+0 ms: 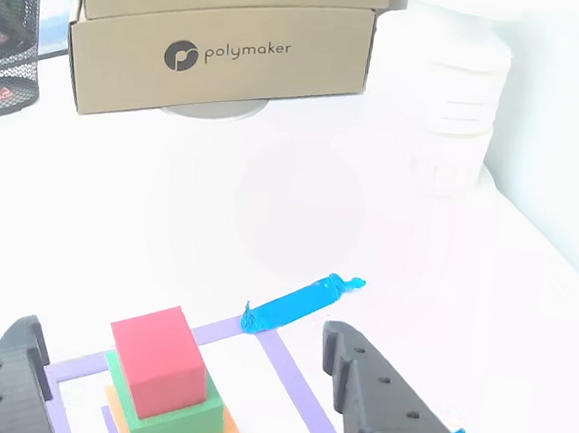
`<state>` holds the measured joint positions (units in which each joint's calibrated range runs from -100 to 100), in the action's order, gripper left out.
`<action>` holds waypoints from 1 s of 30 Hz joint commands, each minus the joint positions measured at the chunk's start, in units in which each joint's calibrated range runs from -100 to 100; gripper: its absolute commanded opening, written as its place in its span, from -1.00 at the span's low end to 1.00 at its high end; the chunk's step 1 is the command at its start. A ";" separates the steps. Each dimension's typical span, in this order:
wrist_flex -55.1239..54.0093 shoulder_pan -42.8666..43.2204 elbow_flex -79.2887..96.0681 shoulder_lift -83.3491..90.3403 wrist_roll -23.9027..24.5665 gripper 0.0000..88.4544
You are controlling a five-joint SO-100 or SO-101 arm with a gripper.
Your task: Tower of hanoi
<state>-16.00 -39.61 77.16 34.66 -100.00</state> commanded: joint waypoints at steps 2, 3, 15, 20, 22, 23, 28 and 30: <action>-8.69 0.21 0.30 -4.34 0.00 -0.26; -10.07 0.21 0.57 -5.39 0.00 -0.26; -21.73 1.26 -0.07 -17.42 0.00 -0.27; -25.94 3.08 -1.34 -22.83 0.00 -0.28; -26.83 3.85 -1.70 -24.12 0.00 -0.29; -26.99 4.14 -1.89 -24.52 0.00 -0.30; -26.99 5.48 -2.25 -24.93 0.00 -0.31; -26.99 5.96 -2.43 -24.93 0.00 -0.31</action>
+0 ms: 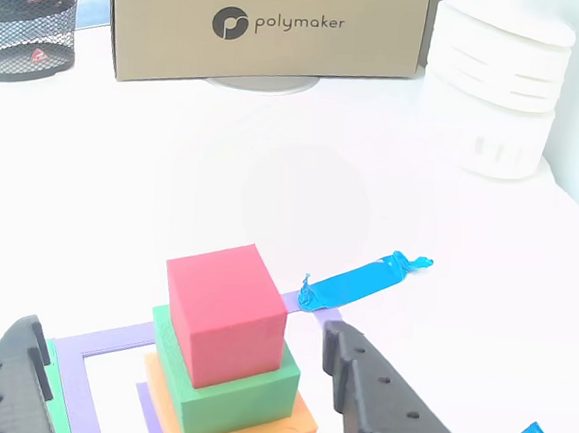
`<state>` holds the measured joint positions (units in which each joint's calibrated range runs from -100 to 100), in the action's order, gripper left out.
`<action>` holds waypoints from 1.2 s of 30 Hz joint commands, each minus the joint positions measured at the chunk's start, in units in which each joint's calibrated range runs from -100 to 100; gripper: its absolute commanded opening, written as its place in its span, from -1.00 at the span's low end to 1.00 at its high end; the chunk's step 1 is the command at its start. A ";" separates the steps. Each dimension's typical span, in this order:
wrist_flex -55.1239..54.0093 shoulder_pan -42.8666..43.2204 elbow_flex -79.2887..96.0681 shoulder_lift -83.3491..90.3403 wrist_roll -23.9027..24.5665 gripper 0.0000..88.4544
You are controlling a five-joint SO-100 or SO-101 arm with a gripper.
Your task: Tower of hanoi
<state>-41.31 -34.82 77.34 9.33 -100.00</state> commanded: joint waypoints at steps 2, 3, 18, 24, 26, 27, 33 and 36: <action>-1.68 1.64 -2.97 0.32 0.00 -0.32; -1.68 1.74 -3.15 0.16 0.00 -0.32; -2.33 3.37 -6.79 -4.12 0.00 -0.44; -3.54 3.56 -5.15 -3.80 0.00 -0.53; -3.54 3.56 -5.06 -3.88 0.00 -0.57; -3.54 3.56 -4.97 -3.96 0.00 -0.59; -3.54 3.37 -4.24 -3.72 0.00 -0.68; -3.54 3.37 -3.88 -3.64 0.00 -0.72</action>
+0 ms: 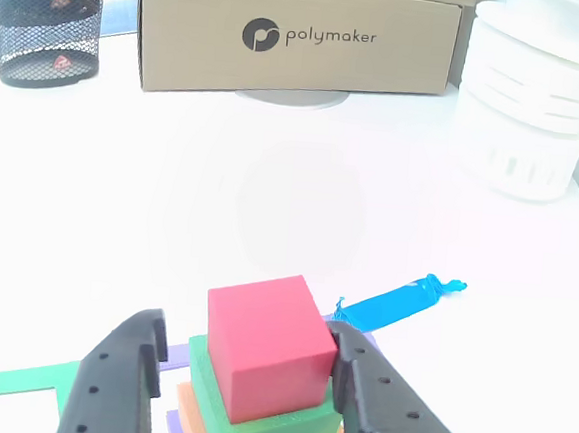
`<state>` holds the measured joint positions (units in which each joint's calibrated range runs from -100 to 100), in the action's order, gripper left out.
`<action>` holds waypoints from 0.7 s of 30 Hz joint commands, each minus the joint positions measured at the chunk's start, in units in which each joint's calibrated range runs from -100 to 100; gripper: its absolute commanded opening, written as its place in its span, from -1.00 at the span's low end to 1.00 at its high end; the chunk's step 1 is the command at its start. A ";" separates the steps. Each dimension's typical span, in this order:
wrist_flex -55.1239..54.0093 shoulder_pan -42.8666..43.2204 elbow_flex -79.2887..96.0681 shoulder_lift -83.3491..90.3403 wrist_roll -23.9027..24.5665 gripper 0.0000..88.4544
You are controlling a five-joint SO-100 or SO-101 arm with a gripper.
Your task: Tower of hanoi
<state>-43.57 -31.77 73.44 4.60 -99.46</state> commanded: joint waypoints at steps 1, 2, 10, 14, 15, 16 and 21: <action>-1.29 0.33 0.11 1.09 -0.54 -0.73; -1.29 0.33 0.20 1.17 -0.54 -0.74; -1.29 0.80 0.29 1.17 -0.54 -0.80; -1.29 1.09 0.29 1.09 -0.54 -0.84; -1.29 1.19 0.29 1.09 -0.54 -0.85; -1.29 1.28 0.29 1.09 -0.54 -0.85; -1.21 1.48 0.38 1.17 -0.54 -0.87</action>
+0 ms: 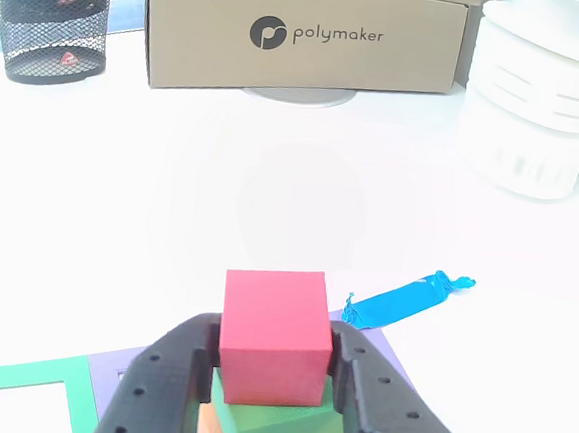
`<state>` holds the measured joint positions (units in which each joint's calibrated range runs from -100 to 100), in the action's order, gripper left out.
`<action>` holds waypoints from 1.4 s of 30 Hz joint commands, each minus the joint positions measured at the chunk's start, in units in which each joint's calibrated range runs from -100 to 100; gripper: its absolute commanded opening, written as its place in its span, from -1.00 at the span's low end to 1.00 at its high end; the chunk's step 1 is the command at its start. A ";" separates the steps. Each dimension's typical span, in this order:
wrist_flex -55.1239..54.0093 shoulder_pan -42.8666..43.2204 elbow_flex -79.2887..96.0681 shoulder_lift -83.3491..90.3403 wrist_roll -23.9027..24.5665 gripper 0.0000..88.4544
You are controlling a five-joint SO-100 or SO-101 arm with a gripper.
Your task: Tower of hanoi
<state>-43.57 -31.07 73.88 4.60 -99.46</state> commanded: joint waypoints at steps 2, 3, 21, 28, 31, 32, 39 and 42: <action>-0.80 0.77 0.03 1.58 -0.54 -0.87; -0.32 0.97 0.03 2.06 -0.54 -0.87; 48.75 5.28 -10.79 35.08 -0.54 -0.89; 84.87 8.25 -29.15 46.15 -0.54 -0.89; 98.63 9.98 -40.70 46.71 -0.54 -0.89; 103.41 10.74 -45.43 46.39 -0.54 -0.89; 127.46 16.02 -73.15 42.92 -0.54 -0.89; 131.91 18.70 -78.70 42.92 -0.54 -0.89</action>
<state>82.99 -15.27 4.74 47.74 -100.00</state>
